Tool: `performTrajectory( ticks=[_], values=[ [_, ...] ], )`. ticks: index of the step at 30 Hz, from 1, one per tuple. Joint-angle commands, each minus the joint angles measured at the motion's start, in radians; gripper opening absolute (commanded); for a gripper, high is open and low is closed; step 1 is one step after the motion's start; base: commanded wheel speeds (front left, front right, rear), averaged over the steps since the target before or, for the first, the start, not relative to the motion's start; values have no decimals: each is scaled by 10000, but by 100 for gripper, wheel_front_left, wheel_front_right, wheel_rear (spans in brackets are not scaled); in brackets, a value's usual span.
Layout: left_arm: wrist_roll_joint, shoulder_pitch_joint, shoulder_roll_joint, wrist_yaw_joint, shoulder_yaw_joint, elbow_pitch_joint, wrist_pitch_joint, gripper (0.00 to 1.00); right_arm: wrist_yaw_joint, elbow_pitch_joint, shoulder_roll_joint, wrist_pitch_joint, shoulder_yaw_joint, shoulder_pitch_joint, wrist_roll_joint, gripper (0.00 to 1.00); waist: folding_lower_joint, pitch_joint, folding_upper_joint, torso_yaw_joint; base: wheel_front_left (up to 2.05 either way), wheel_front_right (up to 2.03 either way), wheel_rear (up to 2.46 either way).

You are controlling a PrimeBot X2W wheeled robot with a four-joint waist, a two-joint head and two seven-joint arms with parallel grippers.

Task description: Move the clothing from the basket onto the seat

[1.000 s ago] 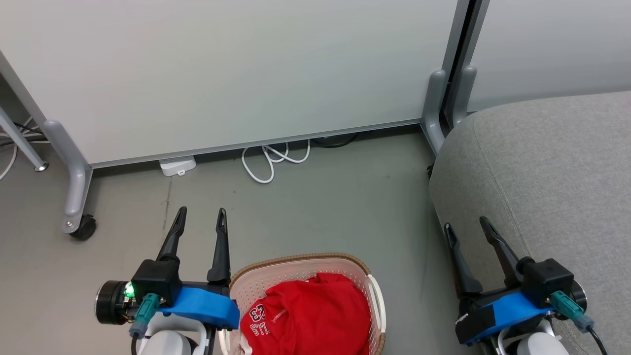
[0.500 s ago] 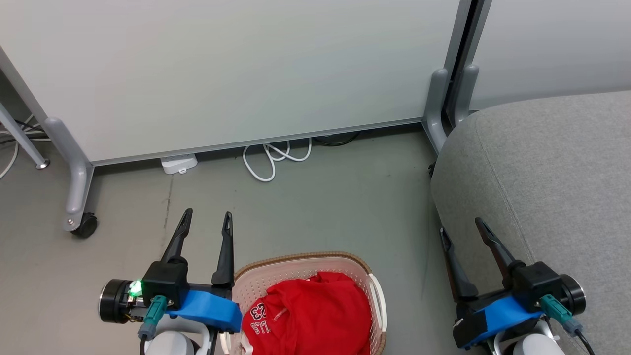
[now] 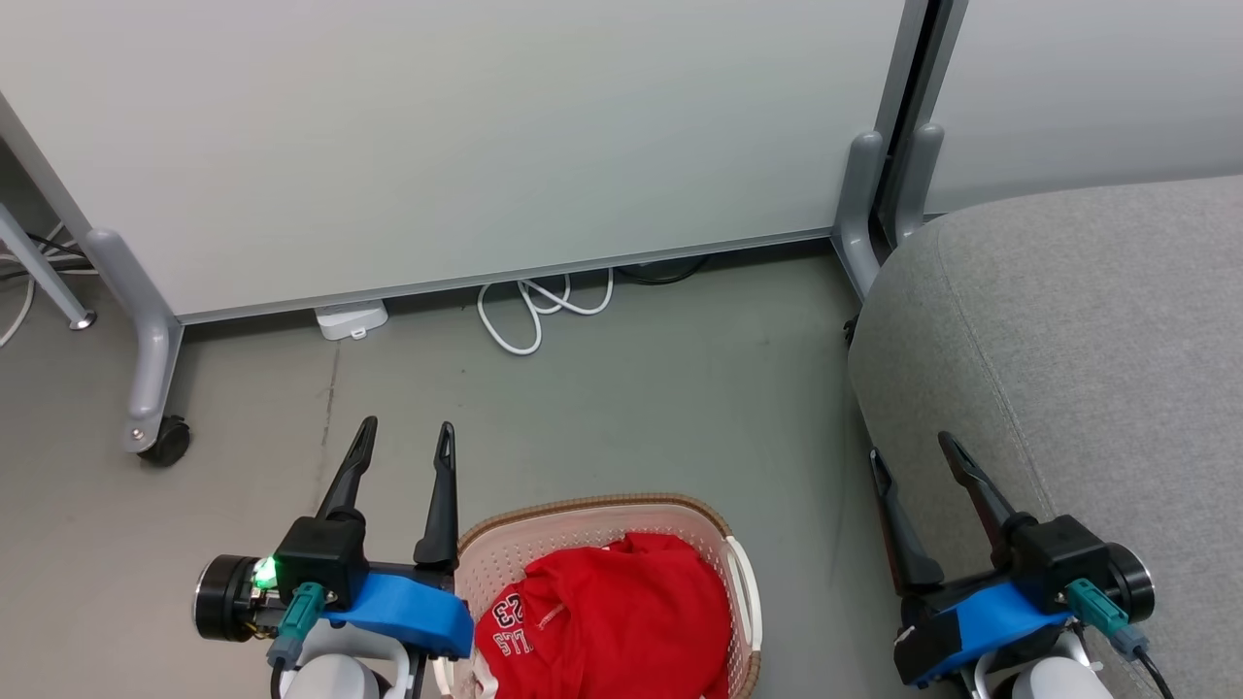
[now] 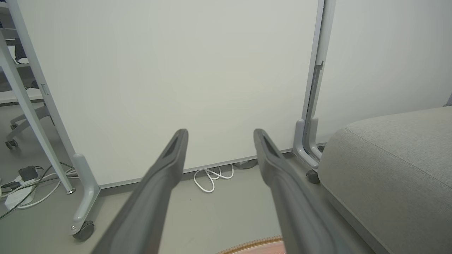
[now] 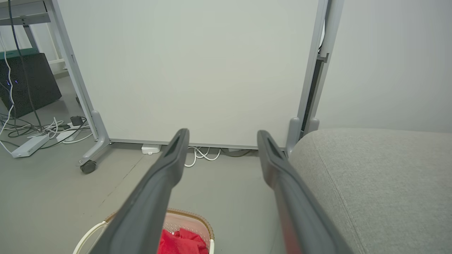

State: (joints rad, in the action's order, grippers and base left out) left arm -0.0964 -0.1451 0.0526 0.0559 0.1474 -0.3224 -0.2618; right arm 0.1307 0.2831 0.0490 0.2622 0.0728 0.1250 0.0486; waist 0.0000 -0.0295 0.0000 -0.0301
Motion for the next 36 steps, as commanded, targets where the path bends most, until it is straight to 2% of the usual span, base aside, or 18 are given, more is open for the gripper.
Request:
performTrajectory(
  ticks=[1, 13, 20, 31, 36],
  values=[
    [13, -130, -8, 40, -27, -19, -49, 100, 1, 15, 24, 40, 4, 146, 53, 100, 0, -20, 0, 7, 0, 0, 0],
    [302, -868, -6, 259, 151, -416, -49, 100, 1, -144, 24, 40, 47, 408, -15, 100, 0, -539, 0, 241, 0, 0, 0],
    [637, -2074, 329, 548, 623, -1434, -47, 100, 1, -343, 24, 39, 81, 897, -23, 100, 0, -1473, 0, 751, 0, 0, 0],
    [1136, -4488, 982, 752, 2317, -3957, -39, 100, 1, -748, 20, 37, 209, 2078, 240, 100, 0, -3578, 0, 1819, 0, 0, 0],
    [1017, -5521, 1219, 738, 3654, -5152, -41, 100, 1, -966, 18, 39, 361, 2563, 392, 100, 0, -4510, 0, 2262, 0, 0, 0]
  ],
)
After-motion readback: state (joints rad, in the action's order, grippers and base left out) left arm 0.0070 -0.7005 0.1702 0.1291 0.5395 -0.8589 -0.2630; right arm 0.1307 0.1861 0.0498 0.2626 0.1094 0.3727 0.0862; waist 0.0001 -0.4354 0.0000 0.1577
